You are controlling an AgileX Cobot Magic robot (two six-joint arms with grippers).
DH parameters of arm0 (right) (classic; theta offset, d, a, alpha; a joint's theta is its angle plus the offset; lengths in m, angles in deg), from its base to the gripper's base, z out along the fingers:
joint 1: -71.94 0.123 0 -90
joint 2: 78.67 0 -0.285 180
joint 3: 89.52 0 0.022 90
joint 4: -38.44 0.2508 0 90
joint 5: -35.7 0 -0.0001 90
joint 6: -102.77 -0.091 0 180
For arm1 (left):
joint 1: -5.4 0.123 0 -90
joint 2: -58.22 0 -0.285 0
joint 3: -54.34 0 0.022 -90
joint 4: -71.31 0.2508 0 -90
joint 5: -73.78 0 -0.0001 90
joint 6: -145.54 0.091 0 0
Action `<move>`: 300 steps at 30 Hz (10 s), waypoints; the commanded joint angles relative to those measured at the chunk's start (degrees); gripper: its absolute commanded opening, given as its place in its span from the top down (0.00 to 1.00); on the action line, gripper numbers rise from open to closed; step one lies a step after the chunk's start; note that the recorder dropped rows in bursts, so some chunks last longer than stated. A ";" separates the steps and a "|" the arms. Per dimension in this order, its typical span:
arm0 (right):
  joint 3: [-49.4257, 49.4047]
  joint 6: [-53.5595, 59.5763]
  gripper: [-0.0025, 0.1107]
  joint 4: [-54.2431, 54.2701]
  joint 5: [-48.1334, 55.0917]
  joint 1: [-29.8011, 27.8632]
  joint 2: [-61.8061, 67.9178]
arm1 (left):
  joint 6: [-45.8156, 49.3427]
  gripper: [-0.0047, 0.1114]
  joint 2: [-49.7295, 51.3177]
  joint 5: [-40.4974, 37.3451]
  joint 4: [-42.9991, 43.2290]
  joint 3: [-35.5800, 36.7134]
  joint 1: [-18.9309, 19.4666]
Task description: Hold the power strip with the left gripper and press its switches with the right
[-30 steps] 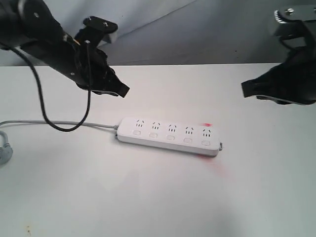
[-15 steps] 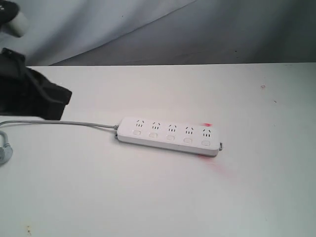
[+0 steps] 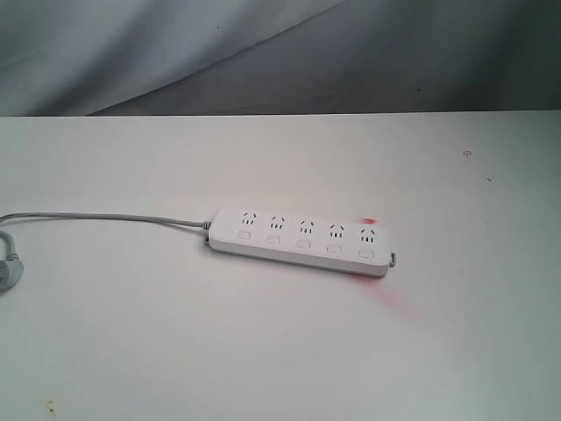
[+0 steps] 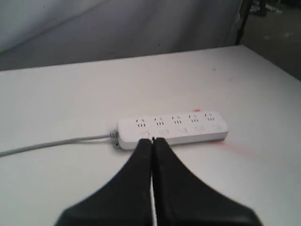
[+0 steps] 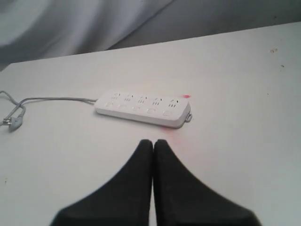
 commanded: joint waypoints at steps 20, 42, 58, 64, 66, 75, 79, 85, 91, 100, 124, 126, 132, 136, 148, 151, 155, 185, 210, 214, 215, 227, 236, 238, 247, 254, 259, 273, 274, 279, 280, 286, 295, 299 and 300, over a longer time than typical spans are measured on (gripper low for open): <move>-19.78 -2.58 0.98 -7.13 -41.75 -0.58 3.60 | -2.53 0.96 -10.65 32.78 2.77 21.49 -0.28; -28.96 -0.34 0.98 -7.76 -52.53 -0.58 10.03 | -0.77 0.96 -10.65 36.79 2.77 24.07 -0.28; -28.96 -0.34 0.98 -7.76 -52.53 -0.58 10.03 | -0.88 0.96 -10.65 36.91 2.77 24.07 -0.28; -28.96 -0.34 0.98 -7.76 -52.53 -0.58 10.03 | -0.56 0.96 -10.65 36.90 2.77 24.07 -0.28; -28.96 -0.34 0.98 -7.76 -52.53 -0.58 10.03 | -0.56 0.96 -10.65 36.90 2.77 24.07 -0.28; -28.96 -0.44 0.98 -7.51 -52.53 -0.58 10.03 | -0.57 0.96 -15.89 36.90 2.77 24.07 -0.28; -28.96 -0.44 0.98 -7.51 -52.53 -0.58 10.03 | -0.57 0.96 -22.52 33.55 8.59 24.07 -0.28; -28.96 -0.44 0.98 -7.51 -52.53 -0.58 10.03 | -3.08 0.96 -25.69 22.81 13.44 24.07 6.04; -28.96 -0.44 0.98 -7.51 -52.53 -0.58 10.03 | -14.48 0.96 -25.69 17.52 24.01 24.07 12.70; -28.96 -0.44 0.98 -7.51 -52.53 -0.58 10.03 | -12.30 0.96 -25.69 17.38 20.32 24.07 16.89; -28.96 -0.44 0.98 -7.51 -52.53 -0.58 10.03 | -13.00 0.96 -25.69 17.17 19.15 24.07 17.51; -28.96 -0.44 0.98 -7.51 -52.53 -0.58 10.03 | -13.00 0.96 -25.69 17.17 19.15 24.07 17.51; -28.96 -0.44 0.98 -7.51 -52.53 -0.58 10.03 | -13.00 0.96 -25.69 17.17 19.15 24.07 17.51; -28.96 -0.44 0.98 -7.51 -52.53 -0.58 10.03 | -13.00 0.96 -25.69 17.17 19.15 24.07 17.51; -28.96 -0.44 0.98 -7.52 -52.53 -1.00 10.03 | -13.00 0.96 -25.69 17.17 19.37 24.07 17.51; -28.96 0.59 0.98 -8.35 -52.66 -3.72 8.98 | -13.00 0.96 -25.69 17.17 19.37 24.07 17.51; -28.96 1.53 0.98 -13.87 -52.66 -7.88 5.69 | -13.00 0.96 -25.69 17.17 19.37 24.07 17.51; -28.96 3.04 0.98 -20.33 -47.05 -19.85 -0.26 | -12.55 0.96 -25.69 17.30 19.37 24.07 17.51; -28.96 15.87 0.98 -5.50 -47.34 -19.85 -0.26 | -12.41 0.96 -25.69 17.30 19.37 24.07 17.51; -28.96 15.87 0.98 -4.93 -47.34 -19.85 -0.26 | -12.41 0.96 -25.69 17.30 19.37 24.07 17.51; -28.96 15.87 0.98 -4.93 -47.34 -19.85 -0.26 | -12.41 0.96 -25.69 17.30 19.37 24.07 17.51; -28.96 15.87 0.98 -4.93 -47.34 -17.63 -0.26 | -12.39 0.96 -25.69 17.30 19.37 24.07 17.51; -28.96 15.87 0.98 -4.93 -47.34 -17.62 -0.26 | -12.49 0.96 -25.69 17.30 19.37 24.07 17.51; -28.96 15.87 0.98 -4.93 -47.34 -17.62 -0.26 | -12.49 0.96 -25.69 17.30 19.37 24.07 17.51; -28.96 15.87 0.98 -4.93 -47.34 -17.62 -0.26 | -12.49 0.96 -25.69 17.30 19.37 24.07 17.51; -28.96 15.87 0.98 -4.93 -47.34 -17.62 -0.26 | -12.39 0.96 -25.69 17.30 19.37 24.07 17.51; -28.96 15.87 0.98 -4.93 -47.34 -17.62 -0.26 | -12.49 0.96 -25.69 17.30 19.37 24.07 17.51; -28.96 15.87 0.98 -4.93 -47.34 -17.62 -0.26 | -12.49 0.96 -25.69 17.30 19.37 24.07 17.51; -28.96 15.87 0.98 -4.93 -47.34 -17.62 -0.26 | -12.49 0.96 -25.69 17.30 19.37 24.07 17.51; -28.96 15.87 0.98 -4.93 -47.34 -17.62 -0.26 | -12.38 0.96 -25.69 17.30 19.37 24.07 17.51; -28.96 15.87 0.98 -4.93 -47.34 -17.62 -0.26 | -12.38 0.96 -25.69 17.30 19.37 24.07 17.51; -28.96 15.87 0.98 -4.93 -47.34 -17.62 -0.26 | -12.38 0.96 -25.69 17.30 19.37 24.07 17.51; -28.96 15.87 0.98 -4.93 -47.34 -17.62 -0.26 | -12.48 0.96 -25.69 17.30 19.37 24.07 17.51; -28.96 15.87 0.98 -4.93 -47.34 -17.62 -0.26 | -12.48 0.96 -25.69 17.30 19.37 24.07 17.51; -28.96 15.87 0.98 -4.93 -47.34 -17.62 -0.26 | -12.48 0.96 -25.69 17.30 19.37 24.07 17.51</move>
